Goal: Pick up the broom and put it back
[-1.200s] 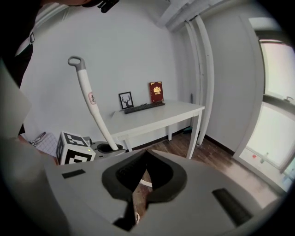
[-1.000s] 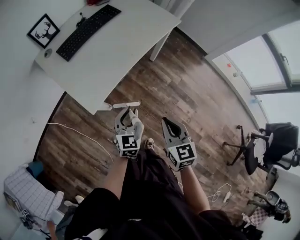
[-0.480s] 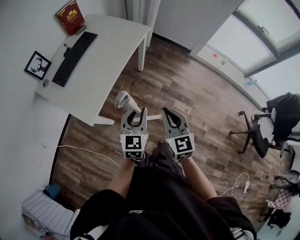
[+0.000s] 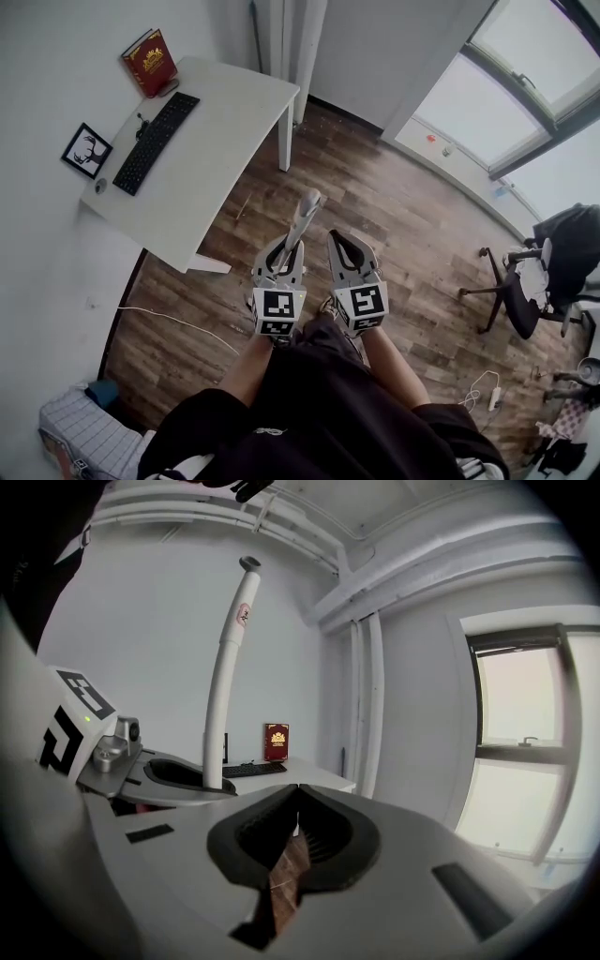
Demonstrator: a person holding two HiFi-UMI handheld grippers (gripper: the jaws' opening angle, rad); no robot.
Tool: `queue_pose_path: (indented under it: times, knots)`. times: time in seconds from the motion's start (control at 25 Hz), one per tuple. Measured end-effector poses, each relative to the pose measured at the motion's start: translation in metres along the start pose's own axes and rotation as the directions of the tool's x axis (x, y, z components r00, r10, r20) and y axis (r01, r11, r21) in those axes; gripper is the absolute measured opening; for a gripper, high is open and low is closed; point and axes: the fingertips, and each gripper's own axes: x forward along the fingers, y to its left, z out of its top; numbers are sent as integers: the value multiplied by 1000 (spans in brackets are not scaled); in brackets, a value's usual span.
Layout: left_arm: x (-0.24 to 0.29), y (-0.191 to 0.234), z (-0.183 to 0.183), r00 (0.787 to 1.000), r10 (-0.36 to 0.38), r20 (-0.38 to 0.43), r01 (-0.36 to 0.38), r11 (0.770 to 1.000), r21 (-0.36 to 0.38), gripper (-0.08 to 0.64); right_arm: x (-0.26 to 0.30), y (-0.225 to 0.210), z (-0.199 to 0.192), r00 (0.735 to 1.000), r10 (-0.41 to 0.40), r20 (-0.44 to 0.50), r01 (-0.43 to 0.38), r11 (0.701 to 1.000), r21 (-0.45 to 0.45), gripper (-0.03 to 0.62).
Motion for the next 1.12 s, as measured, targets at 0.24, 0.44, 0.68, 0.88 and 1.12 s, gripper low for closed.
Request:
queue_pose_path:
  times: [0.24, 0.44, 0.68, 0.88, 1.12]
  knots:
    - [7, 8, -1, 1000, 29, 1, -29, 999, -22, 83, 2, -9, 4, 1000, 7, 12, -7, 1000, 4, 21]
    - [12, 4, 13, 999, 37, 34, -37, 999, -17, 83, -2, -25, 11, 999, -9, 41, 9, 1000, 2, 21]
    - [16, -4, 27, 998, 27, 59, -25, 999, -37, 83, -5, -35, 26, 997, -24, 77, 21, 999, 35, 21]
    - [25, -22, 24, 999, -2, 46, 5, 998, -69, 83, -16, -48, 17, 997, -47, 68, 44, 998, 49, 21]
    - [38, -41, 17, 1000, -22, 10, 22, 997, -68, 83, -25, -65, -5, 997, -66, 26, 64, 995, 77, 22]
